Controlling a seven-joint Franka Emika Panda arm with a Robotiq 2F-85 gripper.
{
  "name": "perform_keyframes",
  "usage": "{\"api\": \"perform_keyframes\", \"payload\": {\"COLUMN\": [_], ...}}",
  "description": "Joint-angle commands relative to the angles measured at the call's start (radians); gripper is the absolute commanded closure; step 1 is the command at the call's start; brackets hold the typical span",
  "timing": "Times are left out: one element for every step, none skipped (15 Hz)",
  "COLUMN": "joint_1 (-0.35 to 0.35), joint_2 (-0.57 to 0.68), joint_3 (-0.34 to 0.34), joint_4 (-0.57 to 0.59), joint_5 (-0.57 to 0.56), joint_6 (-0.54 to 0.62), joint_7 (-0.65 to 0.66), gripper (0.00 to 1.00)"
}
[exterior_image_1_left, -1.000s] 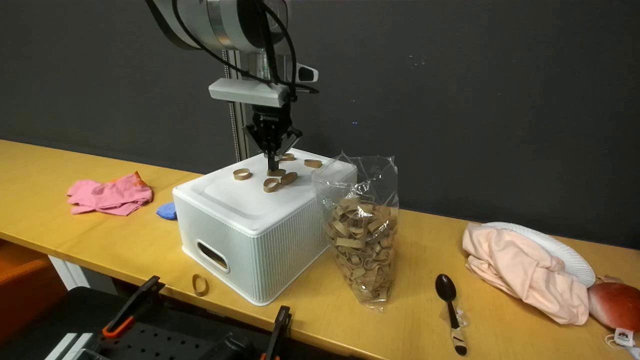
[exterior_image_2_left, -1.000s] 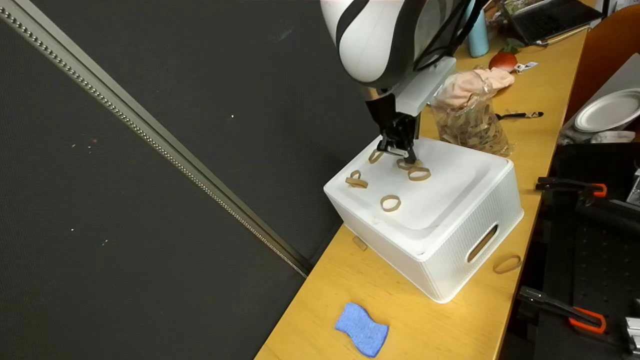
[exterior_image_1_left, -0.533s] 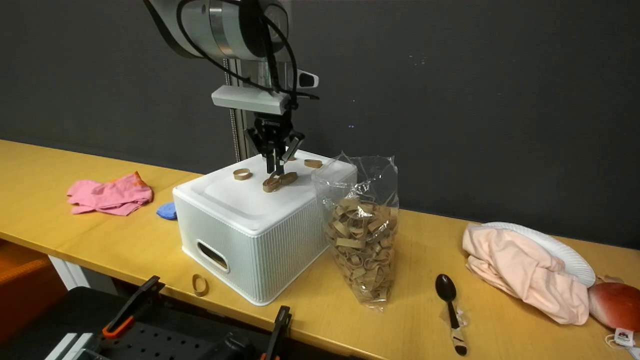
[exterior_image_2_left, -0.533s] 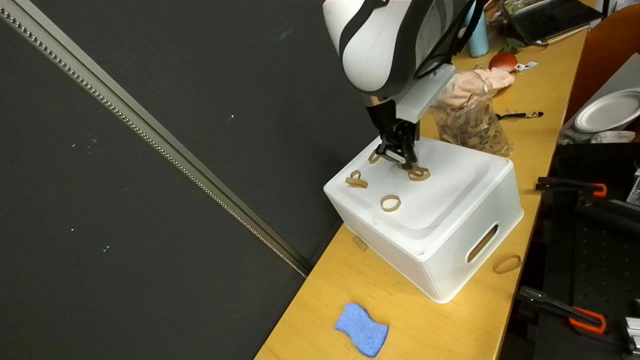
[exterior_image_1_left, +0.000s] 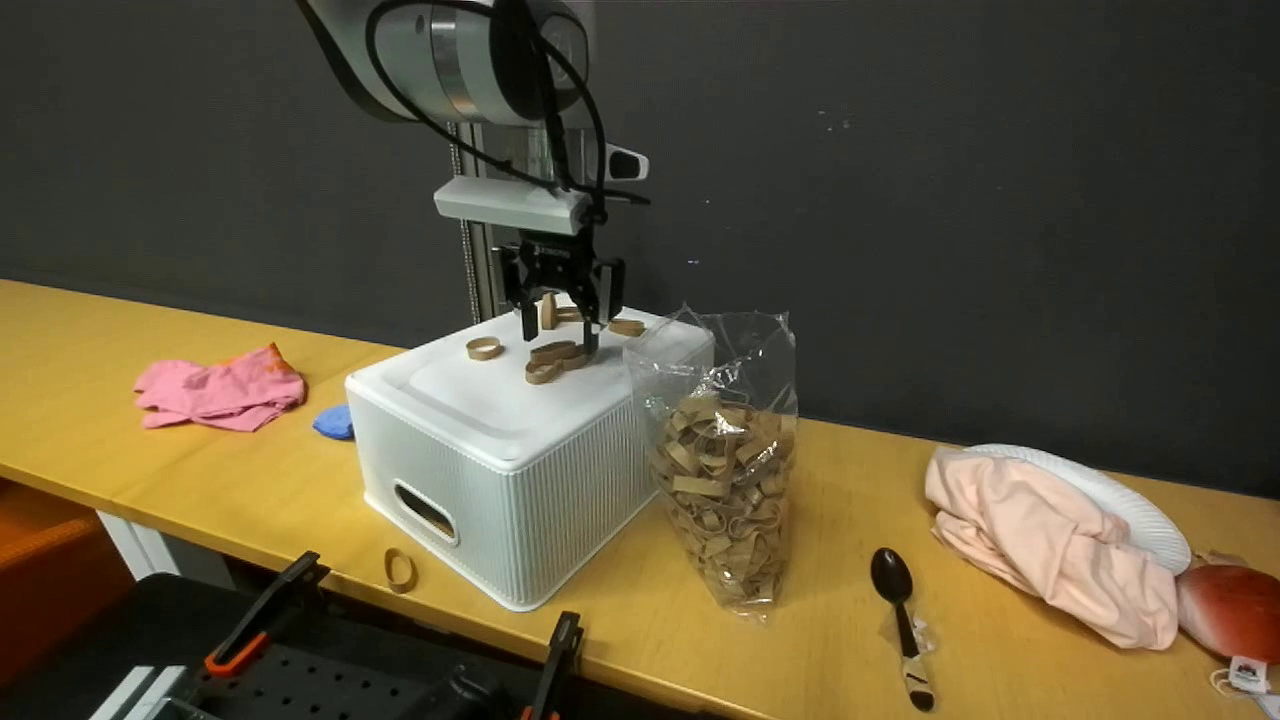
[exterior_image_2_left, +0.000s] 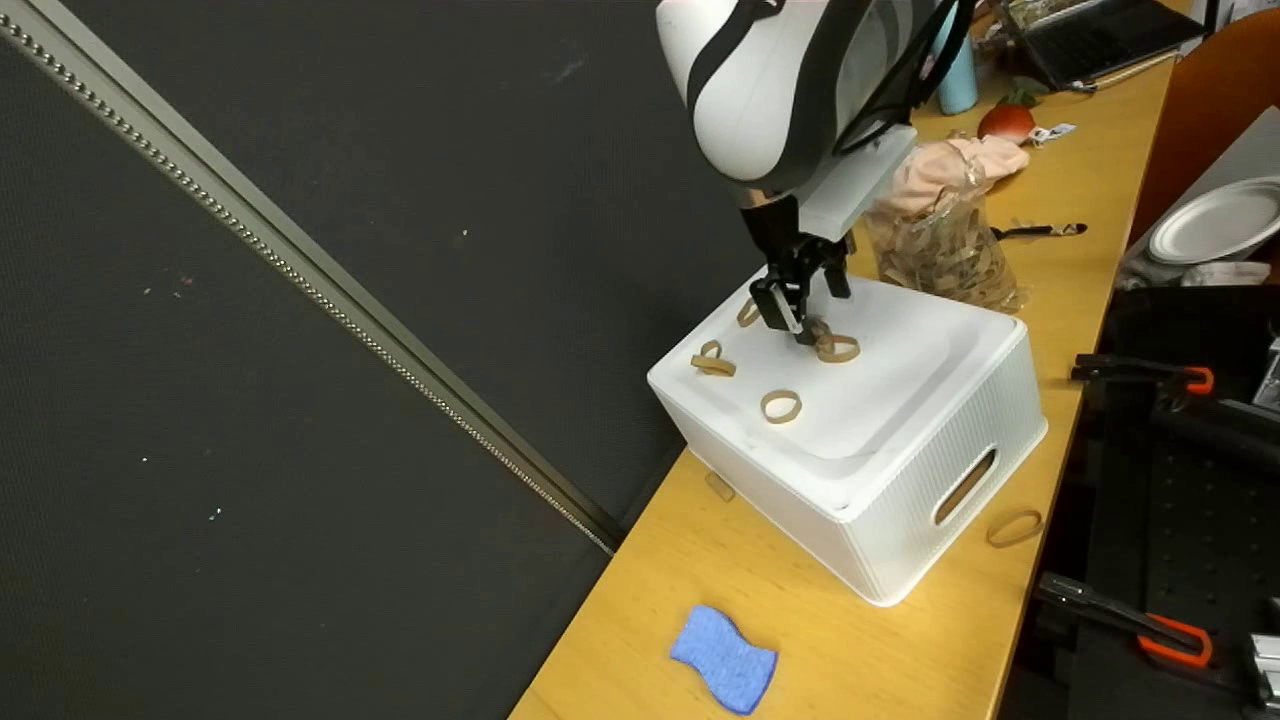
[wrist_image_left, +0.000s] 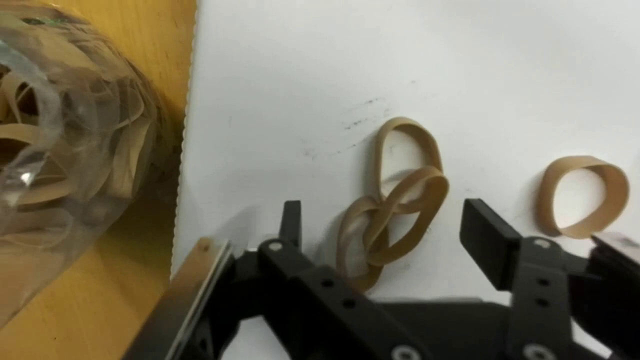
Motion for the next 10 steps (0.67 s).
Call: {"api": "perform_keyframes", "payload": {"joint_1": [-0.006,-0.006,-0.004,-0.002,0.000,0.002,0.003,0.005,0.005,0.005], "joint_2": [0.027,0.036,0.041,0.045,0.044,0.047,0.050,0.054,0.055,0.051], "joint_3": [-0.010,-0.010,-0.010,-0.009,-0.008,-0.007,-0.007,-0.006,-0.006,-0.006], "joint_4": [0.017,0.024,0.029,0.031,0.031,0.034,0.036,0.038,0.040,0.032], "joint_5": [-0.009,-0.008,-0.009,-0.008,-0.010,-0.010,-0.009,-0.009,-0.009,-0.008], "joint_6": [0.010,0.008,0.005,0.005,0.003,0.003,0.005,0.006,0.004,0.008], "joint_7": [0.007,0.006,0.009,0.009,0.010,0.011,0.011,0.011,0.011,0.010], "gripper": [0.00,0.00,0.14,0.14,0.14,0.19,0.16,0.15,0.13,0.13]}}
